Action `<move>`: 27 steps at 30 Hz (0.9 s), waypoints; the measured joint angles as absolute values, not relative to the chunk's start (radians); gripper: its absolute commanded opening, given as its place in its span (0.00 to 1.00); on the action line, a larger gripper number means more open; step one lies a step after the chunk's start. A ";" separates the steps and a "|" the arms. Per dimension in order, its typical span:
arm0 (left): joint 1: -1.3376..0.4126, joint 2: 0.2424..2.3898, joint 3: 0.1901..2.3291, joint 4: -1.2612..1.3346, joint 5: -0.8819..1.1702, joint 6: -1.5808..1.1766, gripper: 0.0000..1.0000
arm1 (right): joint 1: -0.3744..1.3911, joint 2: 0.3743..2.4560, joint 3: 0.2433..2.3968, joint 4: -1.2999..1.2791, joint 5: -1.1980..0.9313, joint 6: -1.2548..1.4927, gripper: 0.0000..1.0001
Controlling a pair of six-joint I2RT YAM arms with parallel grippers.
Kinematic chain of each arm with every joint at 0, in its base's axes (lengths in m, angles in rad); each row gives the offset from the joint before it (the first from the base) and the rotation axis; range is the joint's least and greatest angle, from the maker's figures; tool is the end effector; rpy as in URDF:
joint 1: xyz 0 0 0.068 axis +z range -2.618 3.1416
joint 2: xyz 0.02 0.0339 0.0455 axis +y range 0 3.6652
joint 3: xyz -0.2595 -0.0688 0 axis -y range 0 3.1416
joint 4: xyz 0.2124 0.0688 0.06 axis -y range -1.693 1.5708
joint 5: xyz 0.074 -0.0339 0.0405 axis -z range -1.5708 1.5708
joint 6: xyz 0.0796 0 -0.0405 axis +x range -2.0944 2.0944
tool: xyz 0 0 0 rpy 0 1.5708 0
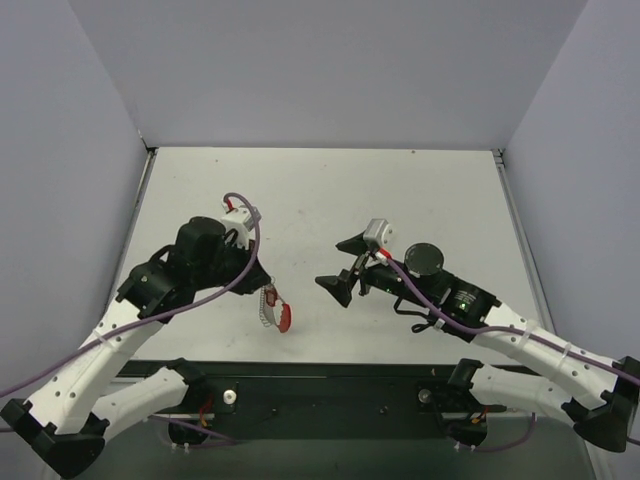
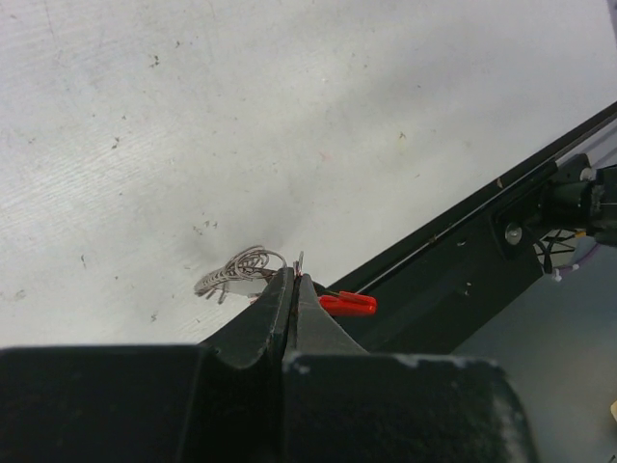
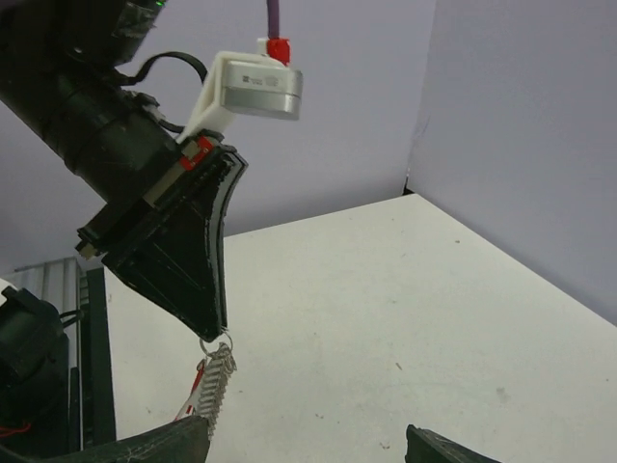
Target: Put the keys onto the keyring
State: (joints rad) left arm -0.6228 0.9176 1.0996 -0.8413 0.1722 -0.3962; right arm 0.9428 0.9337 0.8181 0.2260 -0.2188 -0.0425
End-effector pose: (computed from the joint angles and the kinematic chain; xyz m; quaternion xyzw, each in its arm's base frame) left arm 0.1389 -0.1165 0.3237 0.1387 0.8846 -0.2813 0.3451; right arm 0.1237 0.1998 0.3739 -0.3853 0.5457 0.3878 0.6351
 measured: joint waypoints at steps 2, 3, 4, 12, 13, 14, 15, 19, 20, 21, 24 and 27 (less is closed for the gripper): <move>-0.623 0.962 1.095 -0.839 0.168 -0.397 0.00 | 0.942 0.924 0.809 0.221 -0.209 -0.046 0.82; -0.623 0.997 1.091 -0.832 0.168 -0.396 0.00 | 0.941 0.917 0.804 0.218 -0.204 -0.047 0.83; -0.623 1.034 1.084 -0.821 0.168 -0.396 0.00 | 0.939 0.909 0.800 0.216 -0.198 -0.049 0.83; -0.622 1.301 0.998 -0.662 0.195 -0.410 0.00 | 0.929 0.868 0.793 0.195 -0.157 -0.055 0.83; -0.622 1.318 0.993 -0.648 0.198 -0.411 0.00 | 0.928 0.867 0.793 0.194 -0.154 -0.056 0.83; -0.622 1.330 0.992 -0.636 0.199 -0.411 0.00 | 0.928 0.867 0.793 0.192 -0.152 -0.057 0.83; -0.622 1.346 0.992 -0.619 0.200 -0.412 0.00 | 0.928 0.867 0.793 0.189 -0.150 -0.058 0.83; -0.622 1.415 0.992 -0.538 0.209 -0.415 0.00 | 0.923 0.867 0.793 0.176 -0.142 -0.062 0.83; -0.621 1.433 0.993 -0.523 0.211 -0.416 0.00 | 0.922 0.867 0.793 0.172 -0.141 -0.063 0.83; -0.621 1.451 0.995 -0.509 0.213 -0.416 0.00 | 0.921 0.867 0.793 0.168 -0.140 -0.065 0.83; -0.618 1.512 1.015 -0.474 0.215 -0.415 0.00 | 0.921 0.865 0.793 0.163 -0.136 -0.069 0.83; -0.614 1.591 1.057 -0.440 0.214 -0.415 0.00 | 0.921 0.860 0.792 0.152 -0.128 -0.070 0.83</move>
State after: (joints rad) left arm -0.6144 1.5913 1.0569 -0.4404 0.2142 -0.4149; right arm 0.9207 0.8597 0.7921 0.1520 -0.1280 -0.0696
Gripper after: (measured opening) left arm 0.019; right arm 0.828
